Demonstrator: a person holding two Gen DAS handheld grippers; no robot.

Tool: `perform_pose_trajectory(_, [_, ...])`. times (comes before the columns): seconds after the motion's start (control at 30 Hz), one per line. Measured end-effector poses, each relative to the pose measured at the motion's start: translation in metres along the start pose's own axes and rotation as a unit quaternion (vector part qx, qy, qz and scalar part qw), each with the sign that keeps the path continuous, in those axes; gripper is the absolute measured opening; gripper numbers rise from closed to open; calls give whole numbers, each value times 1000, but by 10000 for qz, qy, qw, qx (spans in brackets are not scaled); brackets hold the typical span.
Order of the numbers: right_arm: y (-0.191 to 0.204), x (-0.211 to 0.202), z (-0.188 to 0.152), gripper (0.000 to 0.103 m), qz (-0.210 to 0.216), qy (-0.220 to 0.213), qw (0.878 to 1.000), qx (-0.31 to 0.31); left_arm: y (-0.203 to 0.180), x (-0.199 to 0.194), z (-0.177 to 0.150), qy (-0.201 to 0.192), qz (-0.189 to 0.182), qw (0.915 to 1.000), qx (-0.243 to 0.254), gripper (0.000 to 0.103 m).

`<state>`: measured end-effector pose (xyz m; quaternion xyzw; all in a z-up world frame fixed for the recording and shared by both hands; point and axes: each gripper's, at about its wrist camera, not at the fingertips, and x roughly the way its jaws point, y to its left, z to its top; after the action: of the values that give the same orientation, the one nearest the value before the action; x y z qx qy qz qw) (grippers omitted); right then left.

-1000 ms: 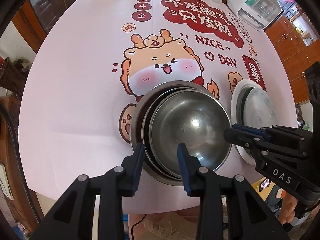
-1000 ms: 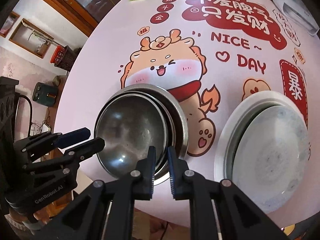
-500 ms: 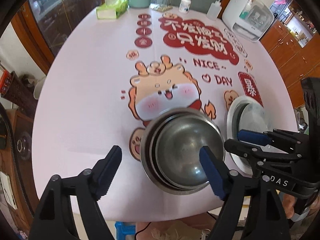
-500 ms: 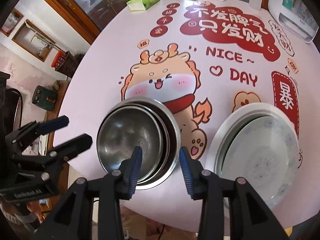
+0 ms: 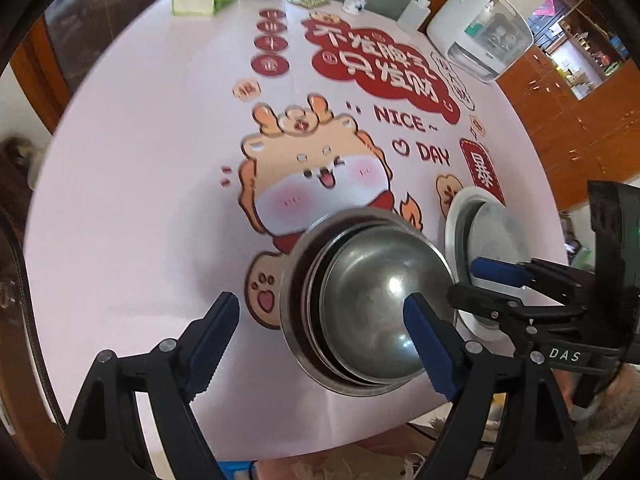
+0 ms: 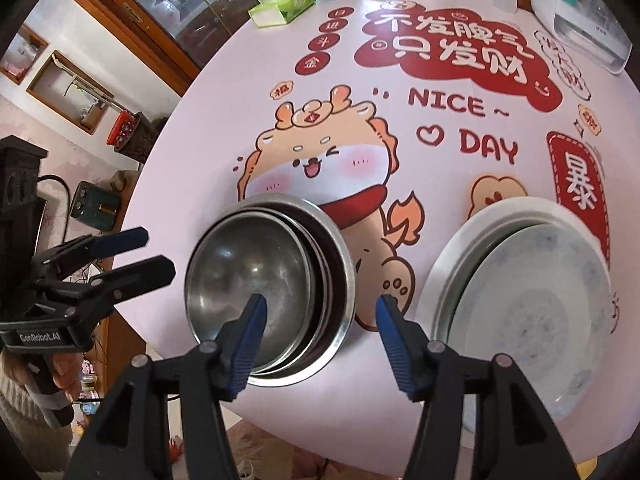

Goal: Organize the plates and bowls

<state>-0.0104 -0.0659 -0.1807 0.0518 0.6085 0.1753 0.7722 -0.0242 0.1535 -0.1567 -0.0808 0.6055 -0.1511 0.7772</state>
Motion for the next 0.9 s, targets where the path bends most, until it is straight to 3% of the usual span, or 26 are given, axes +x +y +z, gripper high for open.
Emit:
perform_pose_trajectory(0.23, [-12, 25, -1, 57, 235, 257, 9988, 336, 14, 30, -6, 360, -465, 9981, -178, 83])
perform_pose_trajectory(0.47, [-13, 38, 1, 57, 396, 444, 9970, 488, 13, 47, -4, 606, -597, 9963, -83, 81])
perform_pose_trajectory(0.57, [-12, 40, 2, 55, 425, 498, 9968, 469, 13, 52, -3, 723, -710, 9948, -69, 73])
perform_pose_trajectory(0.67, [-11, 41, 2, 45, 459, 602, 9962, 424, 13, 54, -3, 834, -809, 9932, -61, 67])
perform_pose_trajectory(0.9, [-14, 40, 2, 37, 445, 671, 9958, 447, 14, 56, -4, 1041, -835, 9911, -20, 51])
